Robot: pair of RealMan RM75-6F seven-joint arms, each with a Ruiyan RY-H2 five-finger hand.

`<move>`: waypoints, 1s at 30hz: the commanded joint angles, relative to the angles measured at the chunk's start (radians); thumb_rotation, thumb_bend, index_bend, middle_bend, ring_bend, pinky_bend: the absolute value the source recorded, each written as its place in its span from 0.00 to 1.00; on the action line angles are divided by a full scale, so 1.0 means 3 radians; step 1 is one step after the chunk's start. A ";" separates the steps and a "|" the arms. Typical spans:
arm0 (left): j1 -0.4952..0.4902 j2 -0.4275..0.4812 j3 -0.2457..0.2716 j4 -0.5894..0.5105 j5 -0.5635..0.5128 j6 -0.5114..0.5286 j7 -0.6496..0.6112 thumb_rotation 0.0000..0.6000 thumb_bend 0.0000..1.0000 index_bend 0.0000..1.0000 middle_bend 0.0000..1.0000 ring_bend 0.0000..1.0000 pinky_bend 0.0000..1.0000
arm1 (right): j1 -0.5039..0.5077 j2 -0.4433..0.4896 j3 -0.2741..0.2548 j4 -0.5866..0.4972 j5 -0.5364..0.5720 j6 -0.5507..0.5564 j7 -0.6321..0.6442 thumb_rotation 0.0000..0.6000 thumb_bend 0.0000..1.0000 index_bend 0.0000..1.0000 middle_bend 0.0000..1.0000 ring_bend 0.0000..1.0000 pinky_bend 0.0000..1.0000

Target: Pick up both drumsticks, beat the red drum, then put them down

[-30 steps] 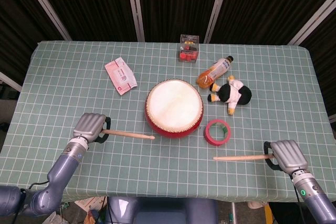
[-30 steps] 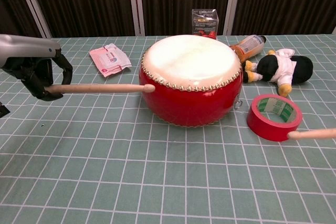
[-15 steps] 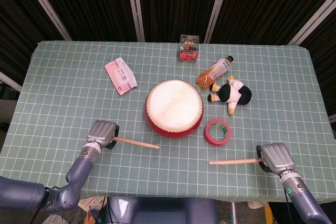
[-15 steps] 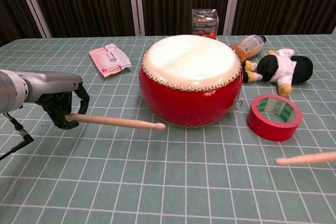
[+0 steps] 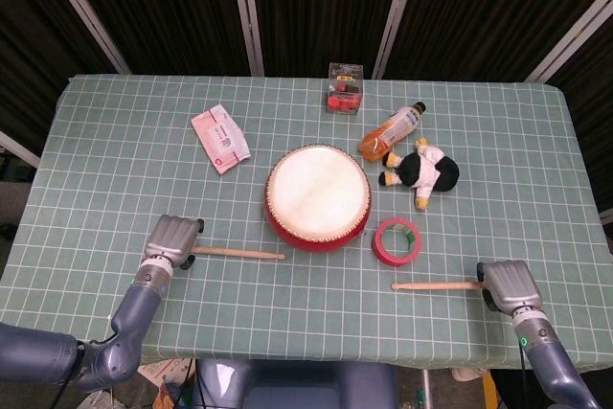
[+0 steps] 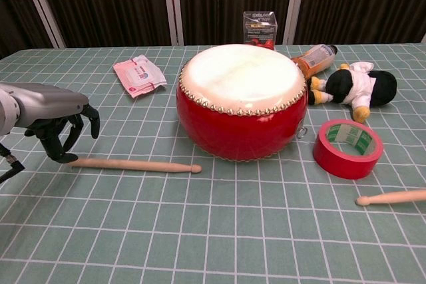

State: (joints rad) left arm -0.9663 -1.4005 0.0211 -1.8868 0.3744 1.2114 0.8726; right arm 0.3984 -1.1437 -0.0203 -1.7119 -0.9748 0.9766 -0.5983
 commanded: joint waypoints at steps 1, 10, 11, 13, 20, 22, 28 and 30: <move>0.0008 0.0079 0.0004 -0.0079 -0.0057 0.0004 0.0034 1.00 0.26 0.23 0.42 0.47 0.57 | 0.0063 0.0019 -0.0049 -0.0100 0.0241 0.0030 -0.0246 1.00 0.46 0.29 0.67 0.69 0.54; 0.0280 0.0474 0.0002 -0.0442 0.0430 0.0132 -0.0399 1.00 0.26 0.19 0.29 0.35 0.46 | 0.0056 0.0111 -0.0036 -0.0293 0.0350 0.0321 -0.0336 1.00 0.44 0.20 0.54 0.55 0.42; 0.0373 0.0534 0.0038 -0.0469 0.0665 0.0201 -0.0522 1.00 0.26 0.19 0.29 0.35 0.45 | 0.0031 0.0144 -0.0028 -0.0323 0.0305 0.0380 -0.0288 1.00 0.44 0.20 0.52 0.54 0.41; 0.0645 0.0625 0.0147 -0.0446 0.1314 0.0434 -0.0894 1.00 0.26 0.19 0.28 0.34 0.45 | -0.0048 0.0213 0.0016 -0.0382 0.0156 0.0537 -0.0096 1.00 0.44 0.20 0.49 0.50 0.40; 0.1492 0.0839 0.0639 0.0018 0.2736 0.1199 -0.1923 1.00 0.23 0.14 0.17 0.23 0.35 | -0.0449 0.0375 0.0084 -0.0280 -0.0894 0.1248 0.1014 1.00 0.42 0.09 0.28 0.25 0.25; 0.1742 0.0867 0.0761 0.0231 0.3020 0.1434 -0.2160 1.00 0.19 0.10 0.11 0.16 0.30 | -0.0591 0.0370 0.0025 -0.0093 -0.1249 0.1511 0.1292 1.00 0.40 0.03 0.18 0.15 0.18; 0.2198 0.0906 0.0941 0.0617 0.3336 0.1728 -0.2439 1.00 0.05 0.00 0.00 0.02 0.11 | -0.0841 0.0310 -0.0053 0.0128 -0.1486 0.1828 0.1540 1.00 0.33 0.00 0.00 0.00 0.03; 0.2292 0.0938 0.0959 0.0687 0.3351 0.1748 -0.2452 1.00 0.03 0.00 0.00 0.01 0.09 | -0.0884 0.0291 -0.0085 0.0187 -0.1521 0.1843 0.1497 1.00 0.30 0.00 0.00 0.00 0.01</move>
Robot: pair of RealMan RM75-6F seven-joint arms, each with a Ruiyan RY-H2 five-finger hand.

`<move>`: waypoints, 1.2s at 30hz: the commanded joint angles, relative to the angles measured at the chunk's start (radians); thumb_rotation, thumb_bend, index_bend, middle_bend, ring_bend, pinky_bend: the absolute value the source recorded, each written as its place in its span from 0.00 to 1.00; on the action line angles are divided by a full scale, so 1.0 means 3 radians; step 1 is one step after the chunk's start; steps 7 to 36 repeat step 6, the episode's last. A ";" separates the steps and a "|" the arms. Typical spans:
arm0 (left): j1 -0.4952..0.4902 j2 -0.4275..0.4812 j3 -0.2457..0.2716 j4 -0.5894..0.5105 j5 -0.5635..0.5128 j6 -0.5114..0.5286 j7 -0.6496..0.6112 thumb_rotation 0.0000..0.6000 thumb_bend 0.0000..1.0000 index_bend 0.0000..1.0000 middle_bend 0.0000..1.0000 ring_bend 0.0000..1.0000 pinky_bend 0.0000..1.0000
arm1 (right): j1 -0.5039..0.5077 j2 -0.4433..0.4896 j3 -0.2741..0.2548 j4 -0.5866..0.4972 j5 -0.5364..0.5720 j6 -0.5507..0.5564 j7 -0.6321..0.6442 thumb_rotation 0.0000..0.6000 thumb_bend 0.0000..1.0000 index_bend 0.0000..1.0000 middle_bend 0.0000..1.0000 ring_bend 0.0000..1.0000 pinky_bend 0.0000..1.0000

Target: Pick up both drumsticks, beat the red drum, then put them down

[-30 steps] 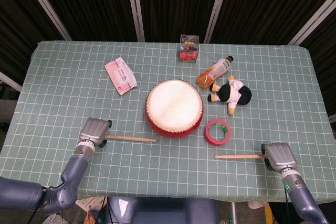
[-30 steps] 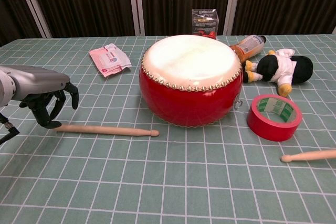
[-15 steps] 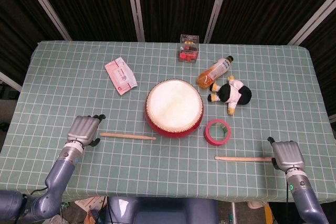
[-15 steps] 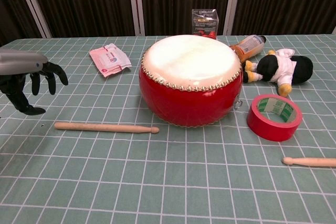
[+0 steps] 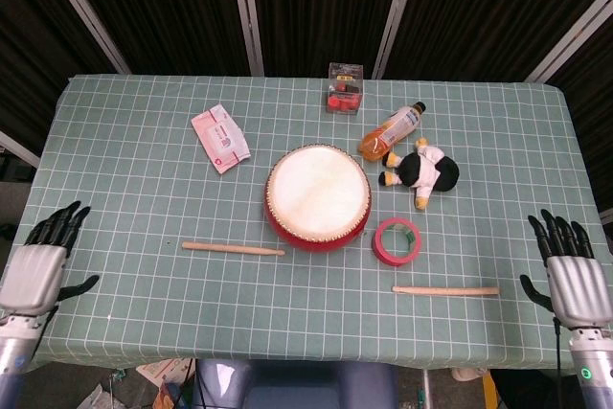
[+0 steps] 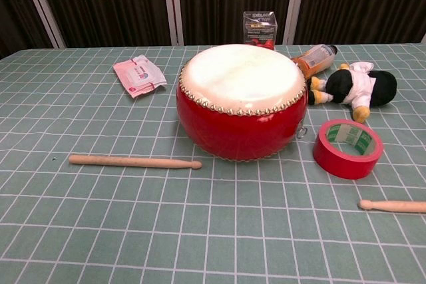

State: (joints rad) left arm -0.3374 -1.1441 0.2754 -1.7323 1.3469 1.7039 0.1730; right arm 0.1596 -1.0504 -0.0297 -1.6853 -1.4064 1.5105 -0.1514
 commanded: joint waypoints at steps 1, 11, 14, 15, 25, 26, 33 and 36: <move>0.0226 0.0092 0.0105 0.0203 0.0115 0.0114 -0.0137 1.00 0.02 0.00 0.00 0.00 0.07 | -0.0102 -0.0028 -0.0064 0.0115 -0.0094 0.0064 -0.0004 1.00 0.29 0.00 0.00 0.00 0.00; 0.0330 0.0118 0.0008 0.0291 0.0131 0.0062 -0.0263 1.00 0.01 0.00 0.00 0.00 0.01 | -0.0128 -0.0087 -0.0057 0.0167 -0.0149 0.0041 0.0004 1.00 0.27 0.00 0.00 0.00 0.00; 0.0330 0.0118 0.0008 0.0291 0.0131 0.0062 -0.0263 1.00 0.01 0.00 0.00 0.00 0.01 | -0.0128 -0.0087 -0.0057 0.0167 -0.0149 0.0041 0.0004 1.00 0.27 0.00 0.00 0.00 0.00; 0.0330 0.0118 0.0008 0.0291 0.0131 0.0062 -0.0263 1.00 0.01 0.00 0.00 0.00 0.01 | -0.0128 -0.0087 -0.0057 0.0167 -0.0149 0.0041 0.0004 1.00 0.27 0.00 0.00 0.00 0.00; 0.0330 0.0118 0.0008 0.0291 0.0131 0.0062 -0.0263 1.00 0.01 0.00 0.00 0.00 0.01 | -0.0128 -0.0087 -0.0057 0.0167 -0.0149 0.0041 0.0004 1.00 0.27 0.00 0.00 0.00 0.00; 0.0330 0.0118 0.0008 0.0291 0.0131 0.0062 -0.0263 1.00 0.01 0.00 0.00 0.00 0.01 | -0.0128 -0.0087 -0.0057 0.0167 -0.0149 0.0041 0.0004 1.00 0.27 0.00 0.00 0.00 0.00; 0.0330 0.0118 0.0008 0.0291 0.0131 0.0062 -0.0263 1.00 0.01 0.00 0.00 0.00 0.01 | -0.0128 -0.0087 -0.0057 0.0167 -0.0149 0.0041 0.0004 1.00 0.27 0.00 0.00 0.00 0.00; 0.0330 0.0118 0.0008 0.0291 0.0131 0.0062 -0.0263 1.00 0.01 0.00 0.00 0.00 0.01 | -0.0128 -0.0087 -0.0057 0.0167 -0.0149 0.0041 0.0004 1.00 0.27 0.00 0.00 0.00 0.00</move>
